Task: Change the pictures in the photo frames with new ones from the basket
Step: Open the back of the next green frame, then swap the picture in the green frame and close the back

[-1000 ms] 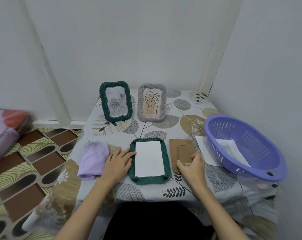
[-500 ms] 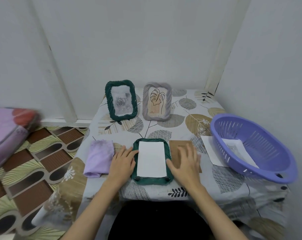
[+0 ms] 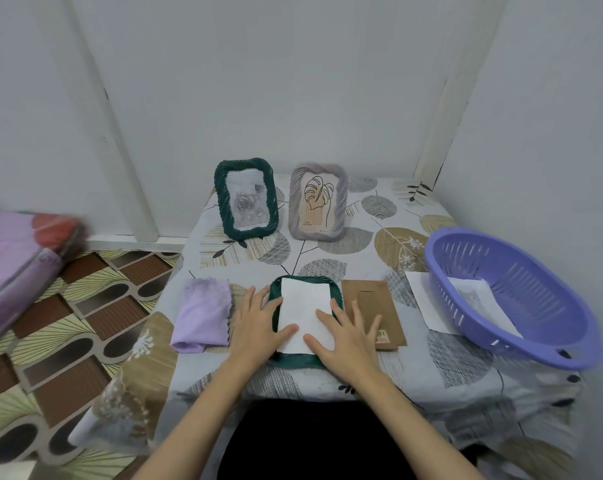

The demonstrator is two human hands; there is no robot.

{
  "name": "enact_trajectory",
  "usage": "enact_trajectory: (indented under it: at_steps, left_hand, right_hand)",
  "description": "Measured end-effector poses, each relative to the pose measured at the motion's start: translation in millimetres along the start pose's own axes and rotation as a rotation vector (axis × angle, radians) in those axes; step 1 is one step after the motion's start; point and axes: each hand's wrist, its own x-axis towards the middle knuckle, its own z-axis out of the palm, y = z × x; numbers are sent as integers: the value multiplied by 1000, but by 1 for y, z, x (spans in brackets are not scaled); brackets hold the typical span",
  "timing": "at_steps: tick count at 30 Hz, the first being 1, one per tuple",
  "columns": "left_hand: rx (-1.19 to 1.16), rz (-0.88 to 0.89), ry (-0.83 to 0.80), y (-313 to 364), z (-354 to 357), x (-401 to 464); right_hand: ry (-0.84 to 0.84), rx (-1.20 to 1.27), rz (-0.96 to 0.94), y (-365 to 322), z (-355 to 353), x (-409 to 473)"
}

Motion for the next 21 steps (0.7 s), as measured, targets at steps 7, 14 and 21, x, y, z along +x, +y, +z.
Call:
enact_trajectory:
  at_steps: [7,14,21]
  left_hand:
    - [-318,38,-9,4,-1,3]
    - [-532,0,26,13,-13,10]
    - [-916,24,-14,70,-37,30]
  right_hand:
    - [-18,14,11,0,-1,0]
    - [152,26,-29,29,-58,0]
    - [74,-126,198,132,-133,-23]
